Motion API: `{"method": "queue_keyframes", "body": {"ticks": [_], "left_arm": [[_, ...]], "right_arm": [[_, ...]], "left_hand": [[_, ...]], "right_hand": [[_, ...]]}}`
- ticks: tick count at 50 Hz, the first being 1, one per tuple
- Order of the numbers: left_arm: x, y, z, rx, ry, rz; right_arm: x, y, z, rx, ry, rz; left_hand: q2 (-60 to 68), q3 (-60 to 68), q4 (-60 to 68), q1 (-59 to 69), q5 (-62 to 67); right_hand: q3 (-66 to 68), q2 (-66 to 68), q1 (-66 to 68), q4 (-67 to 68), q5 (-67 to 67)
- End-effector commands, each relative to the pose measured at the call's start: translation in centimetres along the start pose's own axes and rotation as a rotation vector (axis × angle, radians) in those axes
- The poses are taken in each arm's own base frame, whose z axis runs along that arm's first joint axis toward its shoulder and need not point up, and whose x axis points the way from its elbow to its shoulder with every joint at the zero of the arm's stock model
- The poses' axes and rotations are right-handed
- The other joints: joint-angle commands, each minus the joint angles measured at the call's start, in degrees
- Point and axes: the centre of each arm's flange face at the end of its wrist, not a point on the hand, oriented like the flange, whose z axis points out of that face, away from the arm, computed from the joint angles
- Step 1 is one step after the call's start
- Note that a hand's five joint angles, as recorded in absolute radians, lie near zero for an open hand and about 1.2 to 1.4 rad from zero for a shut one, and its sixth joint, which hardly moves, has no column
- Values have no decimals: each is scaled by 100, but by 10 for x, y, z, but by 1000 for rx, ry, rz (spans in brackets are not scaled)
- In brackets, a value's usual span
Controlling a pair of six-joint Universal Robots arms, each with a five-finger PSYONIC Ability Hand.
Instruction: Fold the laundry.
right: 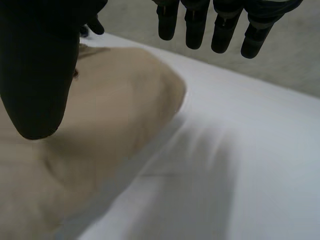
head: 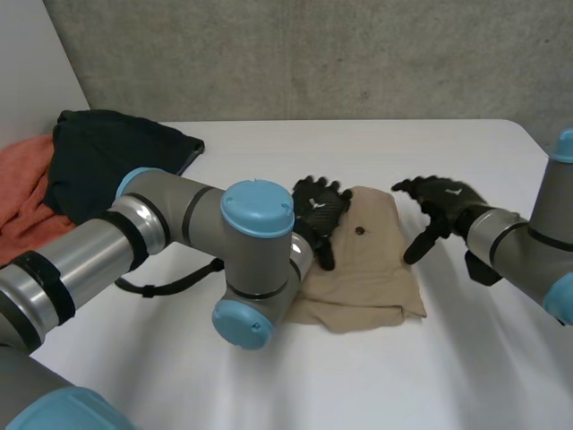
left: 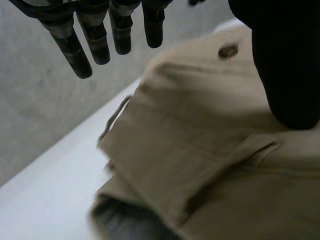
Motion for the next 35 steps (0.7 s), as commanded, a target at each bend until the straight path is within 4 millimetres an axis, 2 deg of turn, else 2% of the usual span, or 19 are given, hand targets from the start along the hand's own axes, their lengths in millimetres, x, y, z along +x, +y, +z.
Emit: {"method": "queue_keyframes", "body": {"ticks": [1, 8, 11, 15, 16, 17, 19, 20, 23, 25, 27, 28, 31, 32, 35], "left_arm": [[-12, 25, -11, -165, -43, 133], [-10, 27, -17, -200, -24, 148], [-13, 13, -19, -171, -27, 143], [-27, -31, -30, -73, -60, 129], [-33, -49, -35, -25, -70, 123], [-35, -59, -37, 4, -73, 119], [-42, -79, -42, 68, -81, 107], [-49, -97, -47, 134, -83, 89], [-62, -119, -54, 221, -80, 52], [-74, -129, -60, 268, -39, 6], [-76, -132, -64, 290, 19, -26], [-75, -135, -67, 311, 99, -59], [-67, -136, -73, 330, 252, -115], [-60, -134, -76, 326, 362, -160], [-55, -130, -81, 311, 486, -214]], "right_arm": [[-15, 30, 21, -105, -59, 1], [-17, 37, 24, -181, -23, -33], [-20, 34, 21, -182, -22, -49], [-18, 23, 12, -141, 10, -52], [-16, 11, 5, -91, 37, -61], [-14, 5, 0, -64, 57, -65], [-11, -5, -12, -16, 99, -73], [-9, -9, -22, 15, 136, -80], [-8, -9, -35, 34, 171, -80], [-10, 3, -43, 8, 173, -74], [-13, 14, -46, -25, 158, -66], [-17, 25, -50, -59, 136, -55], [-24, 40, -55, -99, 95, -34], [-28, 49, -57, -120, 61, -9], [-33, 55, -56, -122, 15, 24]], "left_hand": [[-53, -53, -19, 42, -130], [-53, -53, -19, 42, -130], [-70, -70, -36, 26, -146], [-120, -120, -86, -25, -197], [-154, -154, -120, -58, -230], [-171, -171, -137, -75, -247], [-171, -171, -137, -75, -247], [-171, -171, -137, -75, -247], [-171, -171, -137, -75, -247], [-171, -171, -137, -75, -247], [-171, -171, -137, -75, -247], [-171, -171, -137, -75, -247], [-171, -171, -137, -75, -247], [-154, -154, -120, -59, -231], [-121, -121, -86, -25, -197]], "right_hand": [[-175, -173, -252, -176, -279], [-175, -173, -252, -176, -279], [-175, -173, -252, -176, -279], [-175, -173, -252, -176, -279], [-175, -173, -252, -176, -279], [-175, -173, -252, -176, -279], [-175, -173, -252, -176, -279], [-175, -173, -252, -176, -279], [-175, -173, -252, -176, -279], [-175, -173, -252, -176, -279], [-175, -173, -252, -176, -279], [-175, -173, -252, -176, -279], [-175, -173, -252, -176, -279], [-175, -173, -252, -176, -279], [-175, -173, -252, -176, -279]]}}
